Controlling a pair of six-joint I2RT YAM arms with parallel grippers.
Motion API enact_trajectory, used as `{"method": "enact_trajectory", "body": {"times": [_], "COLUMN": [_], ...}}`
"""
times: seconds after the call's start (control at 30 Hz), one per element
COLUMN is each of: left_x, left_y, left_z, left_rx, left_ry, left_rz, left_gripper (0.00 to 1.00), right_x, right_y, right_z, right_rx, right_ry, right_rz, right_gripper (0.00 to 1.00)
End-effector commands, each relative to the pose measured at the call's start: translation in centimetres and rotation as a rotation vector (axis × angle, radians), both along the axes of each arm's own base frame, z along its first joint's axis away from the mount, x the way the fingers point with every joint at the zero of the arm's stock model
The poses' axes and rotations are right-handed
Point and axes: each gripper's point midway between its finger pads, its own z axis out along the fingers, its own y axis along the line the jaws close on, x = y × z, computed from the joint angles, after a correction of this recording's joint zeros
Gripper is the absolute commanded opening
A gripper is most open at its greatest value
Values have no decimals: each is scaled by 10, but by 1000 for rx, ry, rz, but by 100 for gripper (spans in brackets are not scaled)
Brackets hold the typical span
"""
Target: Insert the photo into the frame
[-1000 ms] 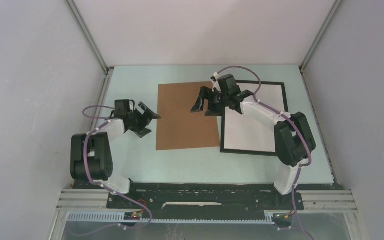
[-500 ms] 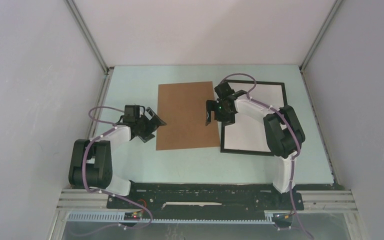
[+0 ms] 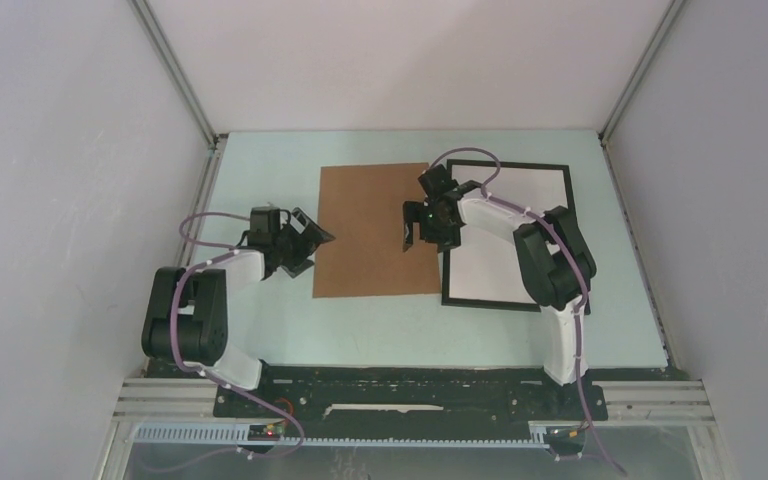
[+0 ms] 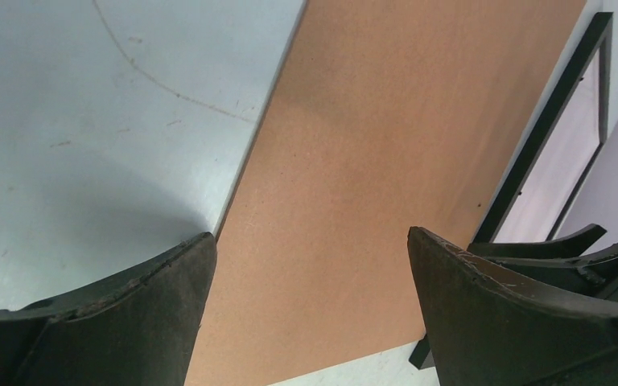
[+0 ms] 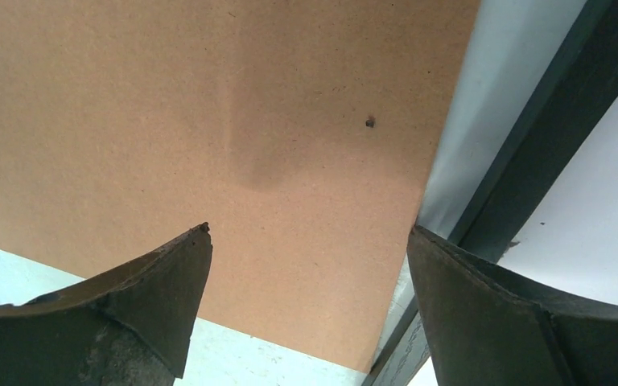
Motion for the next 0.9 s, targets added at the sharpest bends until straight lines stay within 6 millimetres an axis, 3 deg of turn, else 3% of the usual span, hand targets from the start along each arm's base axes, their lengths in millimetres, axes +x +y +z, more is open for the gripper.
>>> {"method": "enact_trajectory", "body": {"times": [0.0,0.07,0.17,0.33,0.63,0.73,0.87], "left_x": [-13,-12,-13,-17,-41,-53,-63], "left_y": [-8,-17,-31,-45,-63,-68,-69], "left_z": [-25,-24,-17,12,95,98,84], "left_rx": [-45,-95,-184,-291,-284,-276,-271], "left_ry": [68,66,47,-13,-194,-191,-157], "left_rz": [-3,-23,-53,-82,-171,-185,-177], "left_gripper": [100,100,100,99,99,100,99], "right_x": [-7,-17,-30,-39,-65,-72,-80], "right_y": [10,28,58,93,89,89,88], "right_z": [-7,-11,8,77,110,132,165], "right_rx": [60,179,406,634,687,710,751], "right_ry": [82,127,165,107,66,25,-16], "right_rz": [-4,19,64,166,148,158,170], "right_gripper": [97,97,96,96,96,96,96]}}
